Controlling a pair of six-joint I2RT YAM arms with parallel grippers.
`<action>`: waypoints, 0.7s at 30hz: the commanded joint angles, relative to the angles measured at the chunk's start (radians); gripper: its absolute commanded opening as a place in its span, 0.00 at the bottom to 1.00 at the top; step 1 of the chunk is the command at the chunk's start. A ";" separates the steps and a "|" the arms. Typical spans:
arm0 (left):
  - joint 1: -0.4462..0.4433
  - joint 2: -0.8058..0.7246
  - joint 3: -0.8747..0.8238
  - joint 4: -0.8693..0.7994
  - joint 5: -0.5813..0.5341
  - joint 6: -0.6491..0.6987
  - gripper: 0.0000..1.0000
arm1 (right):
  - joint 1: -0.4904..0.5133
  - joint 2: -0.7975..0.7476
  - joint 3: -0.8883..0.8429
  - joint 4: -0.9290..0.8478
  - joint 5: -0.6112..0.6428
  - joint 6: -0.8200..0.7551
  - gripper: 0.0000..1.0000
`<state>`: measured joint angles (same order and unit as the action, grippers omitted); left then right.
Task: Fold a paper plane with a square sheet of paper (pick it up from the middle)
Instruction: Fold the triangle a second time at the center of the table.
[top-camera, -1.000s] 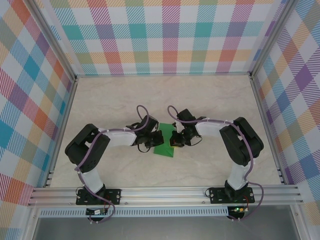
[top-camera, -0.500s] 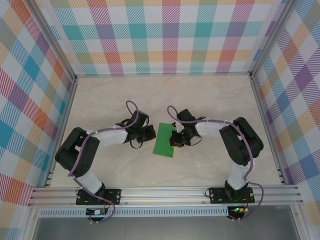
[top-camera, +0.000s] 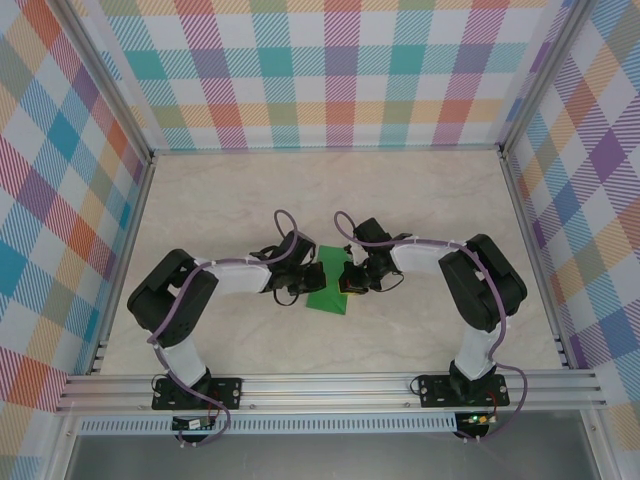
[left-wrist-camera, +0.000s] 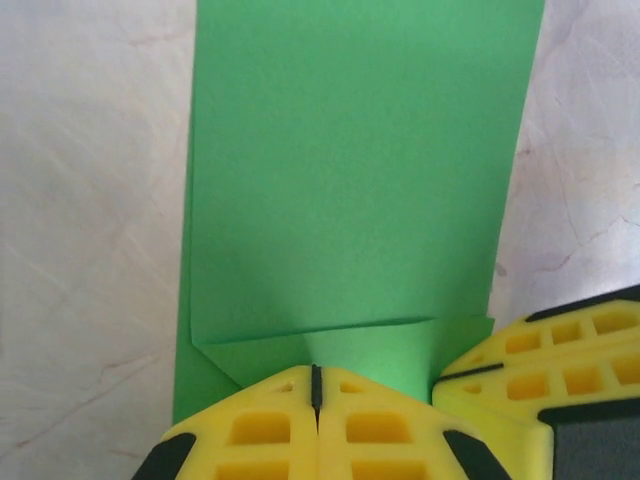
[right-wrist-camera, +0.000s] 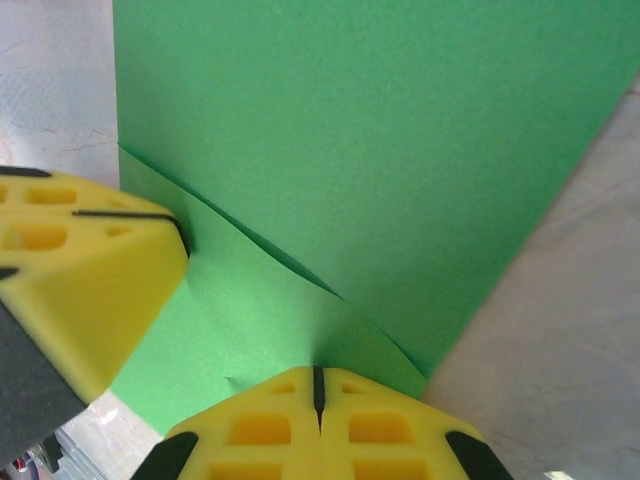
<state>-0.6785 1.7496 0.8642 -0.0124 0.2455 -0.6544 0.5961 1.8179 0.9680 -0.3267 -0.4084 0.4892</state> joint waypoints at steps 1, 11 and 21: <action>0.023 0.031 0.020 -0.078 -0.088 0.029 0.00 | -0.002 0.069 -0.055 -0.116 0.141 -0.023 0.03; 0.123 -0.004 0.051 -0.146 -0.113 0.071 0.00 | -0.002 0.074 -0.055 -0.123 0.155 -0.029 0.02; 0.084 -0.085 -0.057 0.150 0.138 0.003 0.00 | -0.002 0.061 -0.034 -0.121 0.130 -0.021 0.03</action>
<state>-0.5823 1.6863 0.8448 0.0299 0.3073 -0.6273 0.5961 1.8179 0.9699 -0.3302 -0.4065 0.4847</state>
